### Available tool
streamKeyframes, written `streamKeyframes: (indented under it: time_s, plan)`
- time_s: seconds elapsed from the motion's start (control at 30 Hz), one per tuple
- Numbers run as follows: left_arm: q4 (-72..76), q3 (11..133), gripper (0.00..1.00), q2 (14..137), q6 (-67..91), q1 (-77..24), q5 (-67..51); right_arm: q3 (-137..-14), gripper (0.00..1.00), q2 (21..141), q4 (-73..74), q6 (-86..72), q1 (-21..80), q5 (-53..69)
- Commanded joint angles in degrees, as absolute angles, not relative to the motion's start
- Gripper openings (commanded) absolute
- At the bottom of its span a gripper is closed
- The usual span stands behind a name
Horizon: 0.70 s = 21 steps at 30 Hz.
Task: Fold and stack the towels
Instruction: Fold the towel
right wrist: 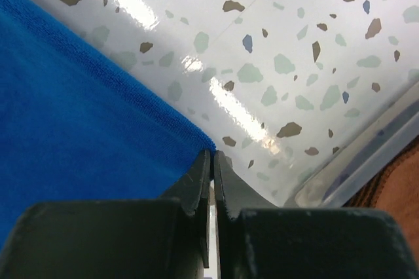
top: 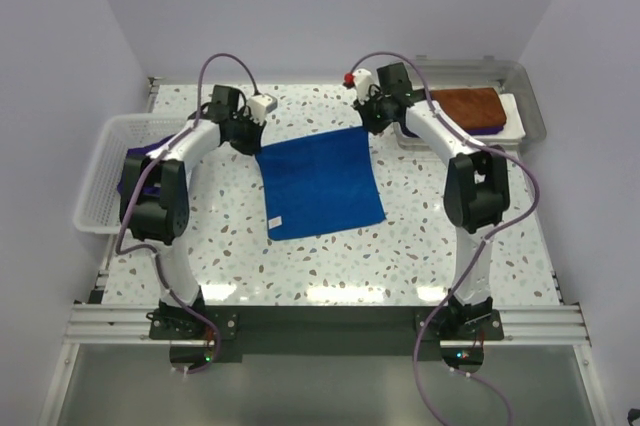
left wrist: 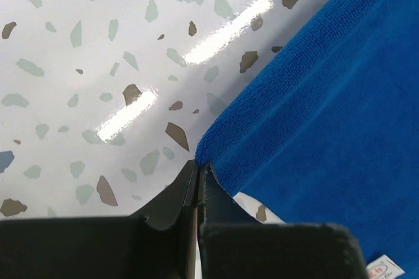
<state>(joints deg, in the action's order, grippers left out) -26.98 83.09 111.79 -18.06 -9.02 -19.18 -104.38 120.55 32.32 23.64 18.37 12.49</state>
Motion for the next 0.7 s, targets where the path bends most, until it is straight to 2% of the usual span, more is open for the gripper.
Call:
streamKeyframes:
  time_s: [0.0,0.4,0.67]
  plan:
    - [-23.91,79.38,0.00,105.92,-15.30,-8.61,-18.54,-99.78,0.00,114.71,28.49,22.15,17.93,9.41]
    - [-18.90,66.54,0.00,93.52,-4.76,-10.98,-16.70,-90.27,0.00,106.44,27.33,18.72,17.84,6.77]
    - [-20.39,59.51,0.00,89.48,3.15,-13.80,-13.63,-86.23,0.00,102.31,34.71,11.97,17.84,6.15]
